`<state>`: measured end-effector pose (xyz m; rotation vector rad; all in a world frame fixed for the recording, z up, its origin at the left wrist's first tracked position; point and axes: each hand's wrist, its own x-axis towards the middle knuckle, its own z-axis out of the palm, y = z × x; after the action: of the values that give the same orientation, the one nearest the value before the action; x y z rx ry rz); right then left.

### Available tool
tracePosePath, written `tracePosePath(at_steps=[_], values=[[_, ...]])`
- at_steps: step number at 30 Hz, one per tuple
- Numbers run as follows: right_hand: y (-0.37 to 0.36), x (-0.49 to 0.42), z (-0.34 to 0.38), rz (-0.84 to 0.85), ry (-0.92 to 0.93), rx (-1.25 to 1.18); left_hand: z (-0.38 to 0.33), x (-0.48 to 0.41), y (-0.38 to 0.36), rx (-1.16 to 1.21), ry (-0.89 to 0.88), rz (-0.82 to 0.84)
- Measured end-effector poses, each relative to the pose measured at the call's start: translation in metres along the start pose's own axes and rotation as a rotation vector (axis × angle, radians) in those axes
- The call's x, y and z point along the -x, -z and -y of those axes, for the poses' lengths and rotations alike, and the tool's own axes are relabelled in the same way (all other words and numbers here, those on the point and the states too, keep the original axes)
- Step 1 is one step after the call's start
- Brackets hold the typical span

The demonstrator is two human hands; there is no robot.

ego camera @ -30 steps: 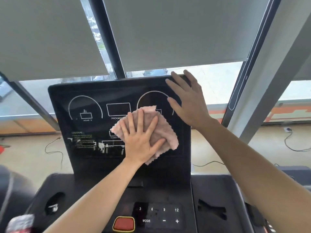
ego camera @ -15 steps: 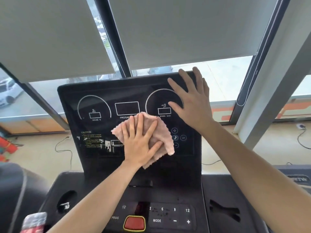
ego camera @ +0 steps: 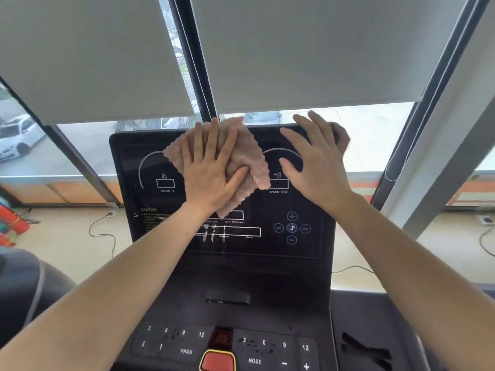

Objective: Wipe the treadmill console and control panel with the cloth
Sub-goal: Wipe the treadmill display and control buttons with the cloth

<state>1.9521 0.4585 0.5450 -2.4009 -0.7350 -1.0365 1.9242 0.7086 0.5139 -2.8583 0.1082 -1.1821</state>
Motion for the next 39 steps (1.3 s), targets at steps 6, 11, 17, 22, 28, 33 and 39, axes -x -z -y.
tracePosePath(at_steps=[6, 11, 17, 22, 28, 33, 39], values=[[-0.008, -0.036, 0.032, 0.165, 0.219, -0.009, -0.004, 0.065, -0.014, 0.039, 0.068, 0.066], [-0.026, -0.047, 0.051, 0.21, 0.195, 0.001, -0.02, 0.138, -0.033, 0.048, 0.19, 0.174], [-0.039, -0.041, 0.052, 0.129, 0.191, 0.006, -0.043, 0.196, -0.041, 0.057, 0.403, 0.31], [-0.043, -0.039, 0.052, 0.089, 0.174, -0.034, -0.024, 0.166, -0.032, 0.082, 0.395, 0.294], [-0.042, -0.037, 0.057, 0.067, 0.129, -0.061, 0.032, 0.066, -0.004, 0.031, 0.359, 0.164], [-0.042, -0.038, 0.061, 0.055, 0.089, -0.082, 0.073, 0.013, 0.015, -0.035, 0.346, 0.125], [-0.043, -0.036, 0.072, 0.079, 0.083, 0.008, 0.092, 0.023, 0.012, -0.011, 0.501, 0.089]])
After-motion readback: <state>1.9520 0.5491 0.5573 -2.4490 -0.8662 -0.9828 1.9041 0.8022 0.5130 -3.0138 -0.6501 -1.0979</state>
